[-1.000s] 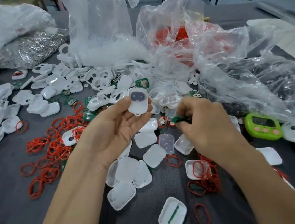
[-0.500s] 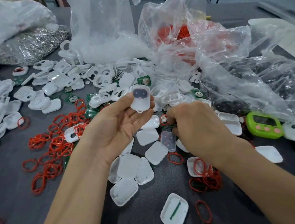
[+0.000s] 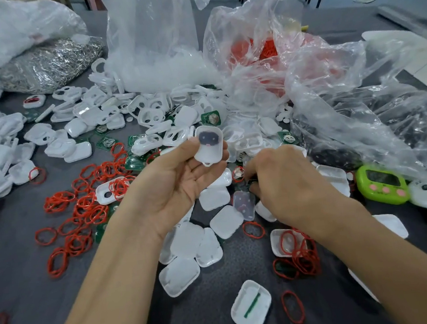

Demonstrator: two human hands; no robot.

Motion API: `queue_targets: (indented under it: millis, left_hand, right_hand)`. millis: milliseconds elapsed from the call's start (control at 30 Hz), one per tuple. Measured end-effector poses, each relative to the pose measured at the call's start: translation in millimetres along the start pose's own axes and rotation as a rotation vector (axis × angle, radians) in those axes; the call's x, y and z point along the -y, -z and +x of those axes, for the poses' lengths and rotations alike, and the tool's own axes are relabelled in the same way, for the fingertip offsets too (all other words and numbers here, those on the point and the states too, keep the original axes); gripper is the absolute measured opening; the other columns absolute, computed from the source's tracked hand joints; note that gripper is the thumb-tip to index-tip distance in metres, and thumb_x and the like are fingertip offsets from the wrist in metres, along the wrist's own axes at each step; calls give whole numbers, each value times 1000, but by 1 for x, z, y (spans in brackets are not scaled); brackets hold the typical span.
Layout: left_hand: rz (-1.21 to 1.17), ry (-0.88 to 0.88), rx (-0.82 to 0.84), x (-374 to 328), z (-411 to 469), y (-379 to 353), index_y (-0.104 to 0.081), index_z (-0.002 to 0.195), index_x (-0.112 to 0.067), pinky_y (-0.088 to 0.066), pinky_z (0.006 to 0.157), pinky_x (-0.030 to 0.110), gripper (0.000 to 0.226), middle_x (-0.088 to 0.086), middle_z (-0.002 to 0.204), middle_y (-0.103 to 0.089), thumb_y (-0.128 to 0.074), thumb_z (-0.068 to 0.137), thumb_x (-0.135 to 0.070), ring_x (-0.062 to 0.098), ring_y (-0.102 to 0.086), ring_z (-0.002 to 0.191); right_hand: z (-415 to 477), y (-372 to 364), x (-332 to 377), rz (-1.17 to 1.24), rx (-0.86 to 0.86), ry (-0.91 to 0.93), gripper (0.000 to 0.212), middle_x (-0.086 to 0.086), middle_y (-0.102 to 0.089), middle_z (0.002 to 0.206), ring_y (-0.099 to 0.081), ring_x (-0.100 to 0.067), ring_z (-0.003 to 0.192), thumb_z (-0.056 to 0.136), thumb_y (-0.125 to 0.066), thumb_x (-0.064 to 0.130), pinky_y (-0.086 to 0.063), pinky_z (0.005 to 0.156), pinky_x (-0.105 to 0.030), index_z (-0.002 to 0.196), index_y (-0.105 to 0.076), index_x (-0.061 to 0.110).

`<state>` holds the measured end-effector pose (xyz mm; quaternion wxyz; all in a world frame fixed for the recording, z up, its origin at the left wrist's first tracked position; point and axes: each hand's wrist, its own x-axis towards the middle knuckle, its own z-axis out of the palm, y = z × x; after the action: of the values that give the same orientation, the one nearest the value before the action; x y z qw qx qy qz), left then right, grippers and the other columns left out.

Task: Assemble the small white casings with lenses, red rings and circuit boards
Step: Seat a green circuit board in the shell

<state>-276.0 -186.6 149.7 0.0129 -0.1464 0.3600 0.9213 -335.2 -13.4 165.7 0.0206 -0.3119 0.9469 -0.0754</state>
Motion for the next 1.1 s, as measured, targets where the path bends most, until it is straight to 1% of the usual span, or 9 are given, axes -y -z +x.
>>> queue_targets:
  millis: [167,333,400,567,667,833,900,1000,1100]
  left_hand:
    - [-6,7,1,2,0,-2,-83,92,-2,-63,76,30,28,20,111,-75,-63,84,-20,26,-76,98]
    - [-11,10,-2,1,-1,-1,-82,92,-1,-63,75,30,28,21,111,-75,-63,83,-20,26,-76,97]
    - [-17,9,1,1,-1,-1,-81,96,0,-63,75,30,29,21,111,-75,-63,84,-19,26,-77,96]
    - [-13,6,5,3,0,-1,-71,110,3,-63,75,30,36,22,113,-75,-63,84,-20,26,-76,98]
    - [-1,5,0,4,0,0,-80,99,1,-63,75,30,31,22,113,-75,-63,84,-20,27,-76,99]
    - [19,3,8,4,0,1,-82,94,-4,-62,76,29,28,20,111,-76,-63,84,-21,25,-76,99]
    - [16,5,9,4,0,0,-82,94,-4,-62,76,29,27,20,111,-76,-63,85,-20,25,-76,99]
    - [14,8,11,5,1,-1,-83,92,-4,-62,75,29,27,20,110,-76,-63,84,-20,25,-76,98]
    - [1,17,16,6,1,-2,-82,93,-3,-63,74,30,26,21,110,-75,-63,83,-19,26,-76,97]
  right_hand:
    - [2,0,3,-67,31,6,28,-4,-50,76,-46,-24,69,88,-58,3,-41,63,-30,108,-72,18]
    - [0,4,10,-132,25,72,18,3,-28,66,-32,-19,62,88,-54,1,-34,66,-30,94,-60,18]
    - [-3,3,11,-134,16,88,20,2,-29,68,-30,-18,62,88,-51,1,-32,67,-30,87,-46,20]
    - [-9,-3,12,-132,-2,94,25,-4,-57,85,-58,-25,85,89,-53,2,-33,70,-30,82,-40,22]
    - [-9,-6,13,-138,-26,94,38,0,-50,81,-44,-23,75,93,-53,9,-32,70,-31,69,-27,22]
    - [-6,-13,12,-158,-56,99,46,4,-42,74,-31,-21,63,92,-57,15,-31,69,-33,67,-20,22]
    - [-8,-15,12,-173,-74,132,45,5,-45,78,-36,-22,63,92,-55,15,-31,68,-32,66,-19,22]
    - [-14,-21,14,-221,-97,159,54,1,-50,67,-60,-26,63,78,-72,11,-31,59,-31,62,-22,23]
    - [-18,-21,15,-147,-112,132,57,-6,-53,46,-54,-27,40,41,-89,-2,-25,48,-25,53,-39,23]
